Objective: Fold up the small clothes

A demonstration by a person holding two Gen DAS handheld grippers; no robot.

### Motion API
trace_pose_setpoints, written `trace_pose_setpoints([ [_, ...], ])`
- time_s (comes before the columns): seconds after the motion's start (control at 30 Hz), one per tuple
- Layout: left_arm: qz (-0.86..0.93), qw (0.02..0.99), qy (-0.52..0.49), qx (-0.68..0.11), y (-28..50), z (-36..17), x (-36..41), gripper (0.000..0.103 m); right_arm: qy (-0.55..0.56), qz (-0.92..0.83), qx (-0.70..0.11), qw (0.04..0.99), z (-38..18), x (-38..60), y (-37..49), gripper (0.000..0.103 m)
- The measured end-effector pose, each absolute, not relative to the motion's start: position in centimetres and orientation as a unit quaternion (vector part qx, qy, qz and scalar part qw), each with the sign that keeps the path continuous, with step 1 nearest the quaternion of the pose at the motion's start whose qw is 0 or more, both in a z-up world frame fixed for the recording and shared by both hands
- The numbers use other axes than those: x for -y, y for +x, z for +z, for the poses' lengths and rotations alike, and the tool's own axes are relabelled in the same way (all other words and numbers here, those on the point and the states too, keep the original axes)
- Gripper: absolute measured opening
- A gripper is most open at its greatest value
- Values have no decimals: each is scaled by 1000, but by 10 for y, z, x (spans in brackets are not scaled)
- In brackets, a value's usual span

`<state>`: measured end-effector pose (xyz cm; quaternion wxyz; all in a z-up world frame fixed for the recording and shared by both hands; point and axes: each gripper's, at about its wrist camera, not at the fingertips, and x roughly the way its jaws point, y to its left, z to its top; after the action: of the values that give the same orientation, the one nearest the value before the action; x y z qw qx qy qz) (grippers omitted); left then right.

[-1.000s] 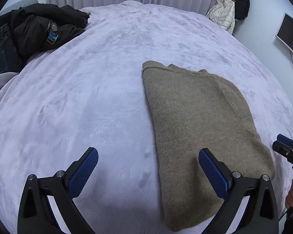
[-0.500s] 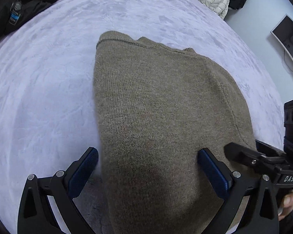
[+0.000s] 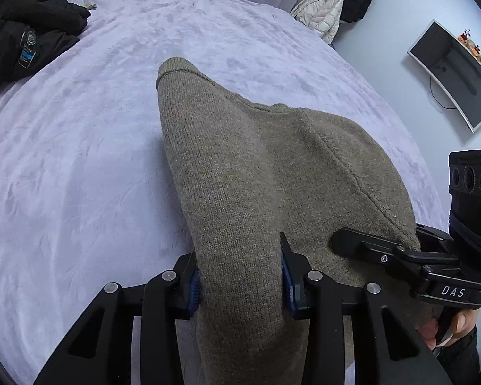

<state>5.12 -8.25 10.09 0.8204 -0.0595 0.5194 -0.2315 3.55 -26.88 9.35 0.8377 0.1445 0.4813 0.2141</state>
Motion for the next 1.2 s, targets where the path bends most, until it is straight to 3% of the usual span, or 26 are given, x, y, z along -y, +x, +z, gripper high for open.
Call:
trace_pose_setpoints([
  [0.33, -237, 825, -60, -509, -47, 124, 34, 41, 104, 247, -467, 843, 133, 220, -60, 45],
  [0.67, -215, 820, -59, -527, -90, 76, 7, 41, 90, 258, -491, 827, 93, 192, -107, 45],
  [0.73, -210, 823, -56, -524, -94, 64, 4, 47, 78, 251, -500, 825, 80, 188, -110, 45],
  [0.8, -194, 828, -63, -522, -97, 57, -2, 77, 66, 243, -504, 826, 69, 189, -112, 48],
  [0.87, -165, 840, -66, -512, -101, 57, -15, 89, 62, 227, -514, 825, 60, 196, -111, 65],
  [1.03, -155, 874, -73, -454, -128, 95, -44, 89, 97, 196, -484, 847, 81, 238, -127, 70],
  [1.2, -279, 883, -2, -378, -155, 133, 4, 89, -52, 282, -389, 875, 125, 202, -176, 74],
])
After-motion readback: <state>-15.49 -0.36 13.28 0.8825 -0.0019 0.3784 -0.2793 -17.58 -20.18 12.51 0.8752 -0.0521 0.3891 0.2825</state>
